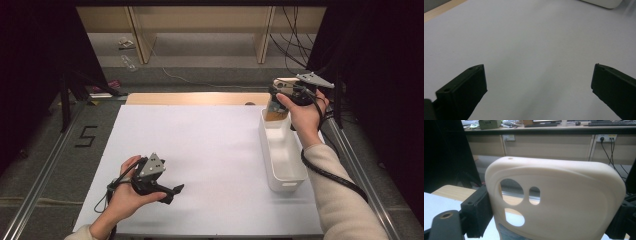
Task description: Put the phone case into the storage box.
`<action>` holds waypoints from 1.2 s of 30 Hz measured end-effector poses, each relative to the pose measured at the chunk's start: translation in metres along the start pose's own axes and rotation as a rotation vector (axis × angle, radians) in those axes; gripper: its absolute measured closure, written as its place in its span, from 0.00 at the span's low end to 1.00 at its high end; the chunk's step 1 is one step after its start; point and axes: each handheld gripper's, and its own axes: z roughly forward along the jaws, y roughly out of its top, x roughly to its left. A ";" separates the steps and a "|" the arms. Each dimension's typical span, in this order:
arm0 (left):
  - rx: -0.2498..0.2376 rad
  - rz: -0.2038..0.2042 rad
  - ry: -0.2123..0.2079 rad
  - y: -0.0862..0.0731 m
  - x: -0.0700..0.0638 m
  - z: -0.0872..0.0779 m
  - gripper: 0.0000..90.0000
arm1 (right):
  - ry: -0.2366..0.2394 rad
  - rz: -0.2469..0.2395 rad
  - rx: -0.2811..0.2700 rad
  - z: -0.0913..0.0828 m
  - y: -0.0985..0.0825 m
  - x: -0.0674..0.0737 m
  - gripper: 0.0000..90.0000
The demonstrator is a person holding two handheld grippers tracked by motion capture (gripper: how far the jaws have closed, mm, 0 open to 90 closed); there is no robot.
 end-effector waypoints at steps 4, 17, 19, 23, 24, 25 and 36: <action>0.000 -0.001 0.000 0.000 0.000 0.000 0.00 | -0.003 0.001 0.003 0.002 0.000 -0.001 0.16; -0.001 0.000 -0.001 0.000 0.000 0.000 0.00 | -0.012 0.010 0.009 0.005 -0.001 -0.002 0.16; -0.001 0.000 -0.001 0.000 0.000 0.000 0.00 | -0.014 0.010 0.008 0.006 -0.001 -0.002 0.16; 0.000 0.000 0.000 0.000 0.000 0.000 0.00 | -0.016 0.011 0.009 0.007 -0.002 -0.003 0.16; -0.001 0.000 -0.001 0.000 0.000 0.000 0.00 | -0.017 0.011 0.010 0.008 -0.002 -0.004 0.16; -0.001 0.000 -0.001 0.000 0.000 0.000 0.00 | -0.018 0.011 0.011 0.008 -0.002 -0.004 0.16; -0.001 0.000 -0.002 0.000 0.000 0.000 0.00 | -0.024 0.011 0.014 0.010 -0.002 -0.005 0.16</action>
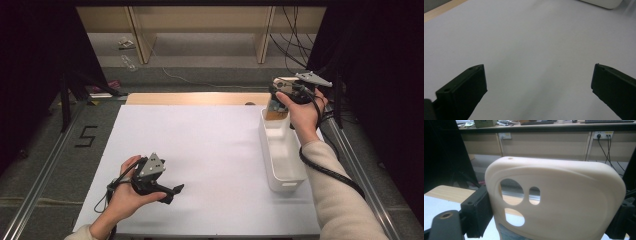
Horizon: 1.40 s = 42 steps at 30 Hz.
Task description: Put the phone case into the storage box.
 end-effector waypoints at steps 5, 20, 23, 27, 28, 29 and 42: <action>0.000 0.000 0.000 0.000 0.000 0.000 0.00 | -0.002 0.000 0.004 0.002 0.000 -0.001 0.16; -0.001 -0.001 -0.001 0.000 0.000 0.000 0.00 | -0.017 0.000 0.009 0.009 0.000 -0.002 0.16; -0.001 0.000 -0.001 0.000 0.000 0.000 0.00 | -0.018 -0.001 0.012 0.010 0.000 -0.003 0.16; -0.001 -0.002 -0.001 0.000 0.000 0.000 0.00 | -0.020 0.002 0.014 0.011 0.000 -0.004 0.16; -0.001 -0.001 -0.002 0.000 0.000 0.000 0.00 | -0.021 0.003 0.015 0.012 0.000 -0.004 0.16; -0.001 -0.001 -0.001 0.000 0.000 0.000 0.00 | -0.022 0.002 0.016 0.012 0.000 -0.004 0.16; -0.002 -0.001 -0.001 0.000 0.000 0.000 0.00 | -0.030 0.004 0.018 0.017 0.001 -0.005 0.16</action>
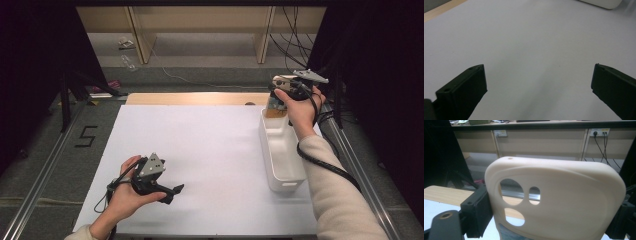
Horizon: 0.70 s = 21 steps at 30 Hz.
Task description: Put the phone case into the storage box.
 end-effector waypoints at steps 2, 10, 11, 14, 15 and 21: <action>0.001 0.000 -0.001 0.000 0.000 0.000 0.00 | -0.002 0.002 0.001 0.001 0.000 0.000 0.16; 0.001 -0.001 -0.001 0.000 0.000 0.000 0.00 | -0.009 0.004 0.007 0.004 -0.001 -0.001 0.16; 0.001 -0.001 -0.001 0.000 0.000 0.000 0.00 | -0.009 0.005 0.009 0.005 -0.001 -0.001 0.16; 0.000 -0.001 -0.002 0.000 0.000 0.000 0.00 | -0.014 0.007 0.009 0.006 -0.001 -0.002 0.16; 0.001 -0.002 -0.002 0.000 0.000 0.000 0.00 | -0.015 0.009 0.009 0.006 -0.001 -0.002 0.16; 0.000 -0.002 -0.002 0.000 0.000 0.000 0.00 | -0.023 0.011 0.014 0.008 -0.002 -0.003 0.16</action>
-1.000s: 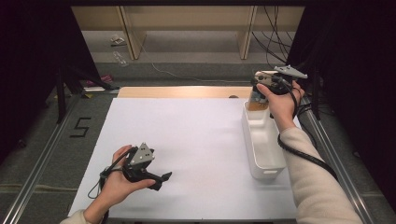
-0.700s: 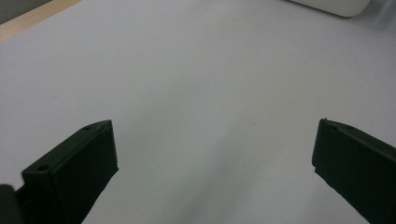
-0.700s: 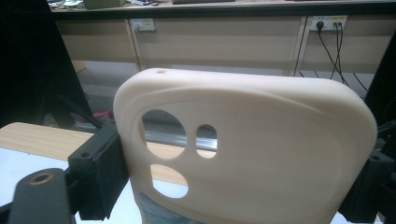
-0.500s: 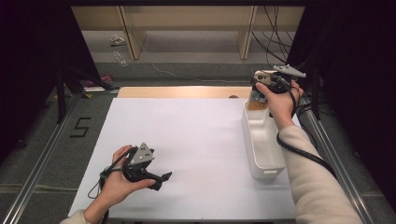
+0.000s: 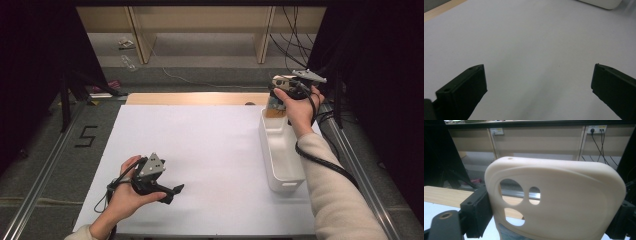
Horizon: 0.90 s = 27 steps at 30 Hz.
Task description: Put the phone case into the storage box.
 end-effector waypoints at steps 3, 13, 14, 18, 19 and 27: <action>0.001 0.001 -0.001 0.000 0.000 0.000 0.00 | -0.004 0.000 0.002 0.001 -0.001 -0.001 0.16; 0.004 0.003 -0.003 0.000 -0.001 0.000 0.00 | -0.009 0.006 0.008 0.005 -0.003 -0.001 0.16; 0.004 0.003 -0.003 0.000 -0.001 0.000 0.00 | -0.008 0.007 0.008 0.005 -0.003 0.000 0.15; 0.004 0.004 -0.003 0.000 -0.001 0.000 0.00 | -0.010 0.000 0.015 0.007 -0.005 0.001 0.15; 0.005 0.004 -0.003 0.000 -0.001 0.000 0.00 | -0.010 0.000 0.015 0.007 -0.006 0.001 0.15; 0.002 0.002 -0.004 0.000 0.000 0.000 0.00 | -0.016 0.013 0.022 0.009 -0.010 0.000 0.15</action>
